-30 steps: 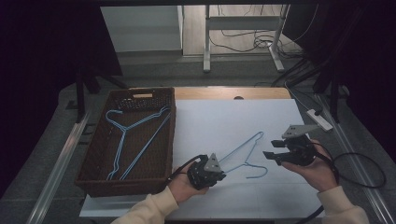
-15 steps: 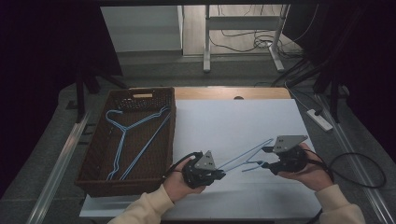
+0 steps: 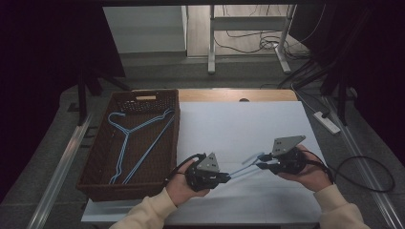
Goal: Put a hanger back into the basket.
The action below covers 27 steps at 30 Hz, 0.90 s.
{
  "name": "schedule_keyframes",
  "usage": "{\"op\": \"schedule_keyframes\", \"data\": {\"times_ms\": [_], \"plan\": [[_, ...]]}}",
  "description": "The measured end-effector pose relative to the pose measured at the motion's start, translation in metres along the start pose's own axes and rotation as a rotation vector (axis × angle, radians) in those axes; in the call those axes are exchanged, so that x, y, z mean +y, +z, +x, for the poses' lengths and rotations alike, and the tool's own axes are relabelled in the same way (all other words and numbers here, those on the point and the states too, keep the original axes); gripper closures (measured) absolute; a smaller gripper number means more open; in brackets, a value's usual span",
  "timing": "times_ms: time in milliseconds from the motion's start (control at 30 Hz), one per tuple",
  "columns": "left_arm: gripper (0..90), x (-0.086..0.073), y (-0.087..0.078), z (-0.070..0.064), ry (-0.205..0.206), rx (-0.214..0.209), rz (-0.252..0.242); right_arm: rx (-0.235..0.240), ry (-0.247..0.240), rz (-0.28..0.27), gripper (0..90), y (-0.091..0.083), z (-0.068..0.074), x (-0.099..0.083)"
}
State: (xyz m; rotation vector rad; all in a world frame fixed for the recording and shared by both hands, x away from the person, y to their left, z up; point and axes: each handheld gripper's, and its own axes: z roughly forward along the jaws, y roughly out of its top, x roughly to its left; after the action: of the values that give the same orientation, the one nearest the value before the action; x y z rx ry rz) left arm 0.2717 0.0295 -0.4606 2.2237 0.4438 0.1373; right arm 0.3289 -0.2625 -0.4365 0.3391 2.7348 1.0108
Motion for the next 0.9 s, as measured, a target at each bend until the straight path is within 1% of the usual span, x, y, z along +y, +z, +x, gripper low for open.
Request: {"op": "schedule_keyframes", "data": {"times_ms": [33, 67, 133, 200, 267, 300, 333, 367, 400, 467, 533, 600, 700, 800, 900], "plan": [[86.8, 0.0, 0.0, 0.0, -0.001, 0.016, 0.001, 0.015, 0.005, 0.0, 77.6, -0.002, 0.001, -0.001], [86.6, 0.001, 0.001, 0.0, -0.001, 0.037, 0.005, 0.02, 0.005, -0.002, 79.6, -0.003, 0.001, -0.001], [86.3, 0.002, 0.002, 0.001, -0.013, 0.089, 0.005, 0.034, 0.011, -0.006, 82.9, -0.006, 0.002, -0.002], [84.3, 0.004, 0.001, 0.003, -0.029, 0.112, -0.009, 0.06, 0.032, -0.004, 85.6, -0.009, 0.003, -0.003], [81.6, 0.006, -0.001, 0.005, -0.036, 0.131, -0.019, 0.086, 0.076, -0.003, 86.6, -0.011, 0.004, -0.004], [79.4, 0.007, -0.002, 0.005, -0.048, 0.142, -0.032, 0.094, 0.103, -0.01, 86.8, -0.012, 0.004, -0.005], [75.0, 0.009, -0.002, 0.004, -0.053, 0.158, -0.044, 0.103, 0.13, -0.019, 86.8, -0.014, 0.003, -0.006], [68.9, 0.01, -0.004, 0.004, -0.05, 0.177, -0.05, 0.107, 0.152, -0.03, 86.9, -0.015, 0.002, -0.007], [64.8, 0.011, -0.005, 0.003, -0.053, 0.201, -0.063, 0.11, 0.173, -0.039, 86.9, -0.017, 0.001, -0.007], [54.4, 0.012, -0.01, 0.002, -0.062, 0.233, -0.1, 0.117, 0.213, -0.064, 87.1, -0.021, -0.001, -0.008], [46.2, 0.014, -0.019, 0.001, -0.079, 0.254, -0.14, 0.111, 0.257, -0.076, 87.1, -0.023, -0.002, -0.008], [42.6, 0.015, -0.024, 0.0, -0.085, 0.257, -0.16, 0.099, 0.305, -0.082, 87.1, -0.024, -0.003, -0.008], [40.8, 0.017, -0.031, -0.004, -0.079, 0.243, -0.177, 0.074, 0.362, -0.09, 87.1, -0.021, -0.004, -0.005], [39.6, 0.019, -0.032, -0.008, -0.075, 0.216, -0.183, 0.04, 0.427, -0.102, 87.1, -0.017, -0.005, 0.001], [38.9, 0.019, -0.028, -0.01, -0.085, 0.173, -0.173, 0.014, 0.508, -0.117, 87.1, -0.012, -0.006, 0.008]]}}
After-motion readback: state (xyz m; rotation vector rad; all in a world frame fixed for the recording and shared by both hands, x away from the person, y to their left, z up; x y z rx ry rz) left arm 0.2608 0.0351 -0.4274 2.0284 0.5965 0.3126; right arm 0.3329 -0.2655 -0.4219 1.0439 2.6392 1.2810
